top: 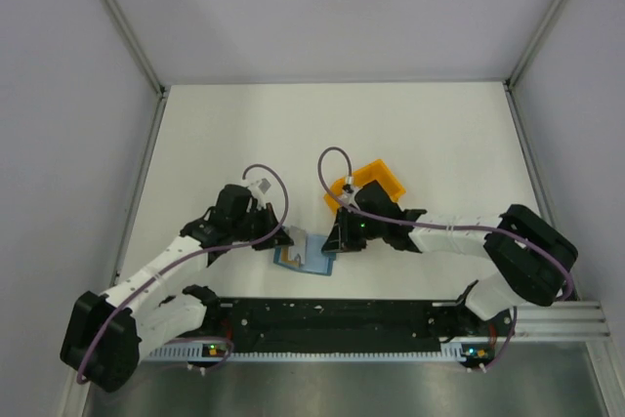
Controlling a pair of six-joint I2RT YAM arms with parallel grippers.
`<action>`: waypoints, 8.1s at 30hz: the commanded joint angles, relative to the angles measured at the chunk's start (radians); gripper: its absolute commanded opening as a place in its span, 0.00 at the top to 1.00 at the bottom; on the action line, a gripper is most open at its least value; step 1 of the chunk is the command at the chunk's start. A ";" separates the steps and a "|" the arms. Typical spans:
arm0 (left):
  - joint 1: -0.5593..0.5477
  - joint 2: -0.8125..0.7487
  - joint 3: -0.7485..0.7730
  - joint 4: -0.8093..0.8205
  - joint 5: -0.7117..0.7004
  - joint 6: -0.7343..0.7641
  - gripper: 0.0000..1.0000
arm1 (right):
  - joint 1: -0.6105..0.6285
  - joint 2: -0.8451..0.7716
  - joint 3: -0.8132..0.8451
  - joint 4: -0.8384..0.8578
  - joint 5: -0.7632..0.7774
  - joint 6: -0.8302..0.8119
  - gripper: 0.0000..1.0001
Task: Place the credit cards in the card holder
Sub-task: Insert the credit card into the card holder.
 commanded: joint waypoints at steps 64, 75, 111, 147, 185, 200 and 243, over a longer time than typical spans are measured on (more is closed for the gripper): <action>-0.059 0.246 0.016 0.050 -0.105 0.149 1.00 | 0.019 0.239 0.136 -0.113 0.073 -0.092 0.85; -0.066 0.229 0.060 -0.081 -0.115 0.229 1.00 | 0.018 0.244 0.142 -0.120 0.087 -0.095 0.85; -0.158 0.353 0.014 0.131 -0.198 -0.024 1.00 | -0.010 -0.057 0.067 -0.185 0.215 -0.092 0.64; -0.163 0.313 -0.035 0.362 0.006 -0.142 0.73 | -0.017 0.159 0.032 0.073 -0.025 0.017 0.61; -0.171 0.287 0.083 0.089 -0.181 -0.070 0.67 | -0.021 0.132 0.060 0.004 0.047 -0.031 0.58; -0.175 0.385 0.047 0.212 -0.105 -0.122 0.63 | -0.021 0.150 0.066 0.021 0.024 -0.031 0.58; -0.181 0.017 0.093 -0.194 -0.500 -0.170 0.53 | 0.047 0.100 0.195 -0.159 0.153 -0.144 0.71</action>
